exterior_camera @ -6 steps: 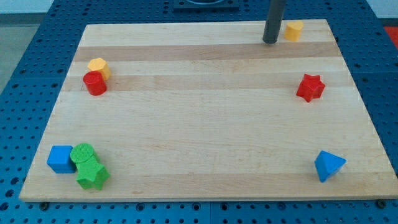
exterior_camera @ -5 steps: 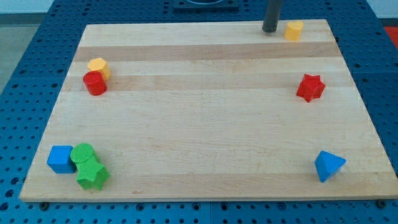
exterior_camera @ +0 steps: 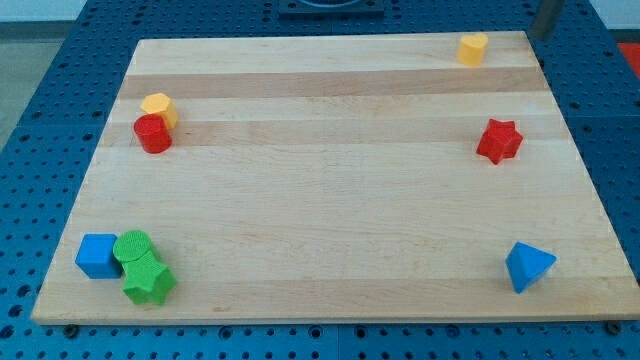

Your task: Push yellow heart towards center

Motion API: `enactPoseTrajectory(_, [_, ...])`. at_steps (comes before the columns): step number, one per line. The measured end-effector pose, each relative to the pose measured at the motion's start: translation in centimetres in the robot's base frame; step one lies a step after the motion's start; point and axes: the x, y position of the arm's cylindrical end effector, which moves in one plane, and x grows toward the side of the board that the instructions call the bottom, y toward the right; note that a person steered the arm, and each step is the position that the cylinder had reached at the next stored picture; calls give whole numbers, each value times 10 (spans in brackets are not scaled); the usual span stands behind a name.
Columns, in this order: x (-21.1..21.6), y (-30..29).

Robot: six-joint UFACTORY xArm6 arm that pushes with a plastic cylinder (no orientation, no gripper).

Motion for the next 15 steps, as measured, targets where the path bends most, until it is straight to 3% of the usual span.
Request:
enactPoseTrajectory(4, [19, -113])
enactPoseTrajectory(6, [62, -173])
enactPoseTrajectory(8, [-9, -132])
enactPoseTrajectory(9, [10, -106])
enactPoseTrajectory(11, [50, -132])
enactPoseTrajectory(15, [83, -150])
